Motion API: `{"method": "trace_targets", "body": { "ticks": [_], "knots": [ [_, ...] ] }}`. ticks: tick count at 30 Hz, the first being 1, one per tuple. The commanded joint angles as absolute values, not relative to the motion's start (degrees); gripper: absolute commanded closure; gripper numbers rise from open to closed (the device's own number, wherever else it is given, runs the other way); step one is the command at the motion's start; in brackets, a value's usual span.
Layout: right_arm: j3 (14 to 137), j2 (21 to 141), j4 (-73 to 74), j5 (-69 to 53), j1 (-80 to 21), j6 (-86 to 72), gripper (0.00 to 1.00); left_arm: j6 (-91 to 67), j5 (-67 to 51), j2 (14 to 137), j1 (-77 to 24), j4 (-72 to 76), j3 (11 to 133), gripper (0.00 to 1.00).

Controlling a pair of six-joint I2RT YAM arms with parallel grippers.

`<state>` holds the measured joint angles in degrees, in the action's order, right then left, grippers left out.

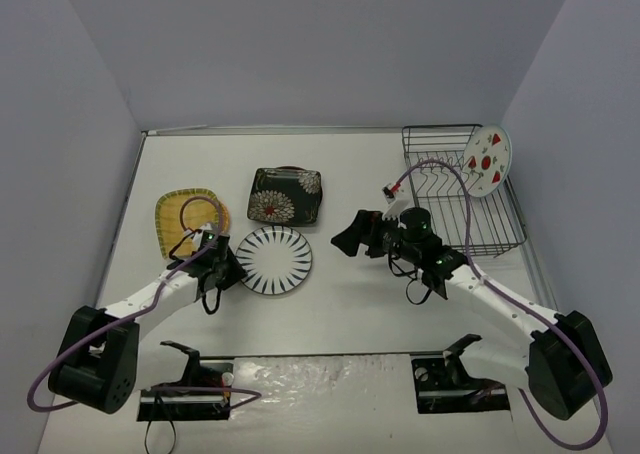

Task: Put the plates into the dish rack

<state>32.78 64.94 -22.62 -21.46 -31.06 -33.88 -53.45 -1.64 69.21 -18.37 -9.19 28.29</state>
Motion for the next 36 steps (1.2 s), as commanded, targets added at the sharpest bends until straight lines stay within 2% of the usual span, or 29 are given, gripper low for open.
{"method": "trace_targets", "body": {
  "ticks": [1,4,13,30,36],
  "knots": [
    [31.81,68.31,-29.73,-26.51,-31.73,-37.37,0.0,-55.33,-2.42,66.72,-18.63,-10.57,28.31,0.96],
    [31.73,72.66,-30.91,-28.09,-31.81,-39.48,0.0,-56.83,-3.92,63.79,-18.63,-11.32,28.9,1.0],
    [29.79,82.01,-41.57,-33.33,-32.18,-50.97,0.0,-65.12,-9.46,53.93,-18.56,-14.16,31.96,1.0],
    [28.92,98.03,-58.54,-37.93,-34.35,-64.21,0.01,-77.75,-14.75,48.12,-18.63,-9.32,29.29,1.0],
    [28.83,105.31,-69.35,-38.82,-35.65,-70.97,0.02,-80.33,-15.96,46.67,-18.69,-6.54,25.76,1.0]
  ]
}}
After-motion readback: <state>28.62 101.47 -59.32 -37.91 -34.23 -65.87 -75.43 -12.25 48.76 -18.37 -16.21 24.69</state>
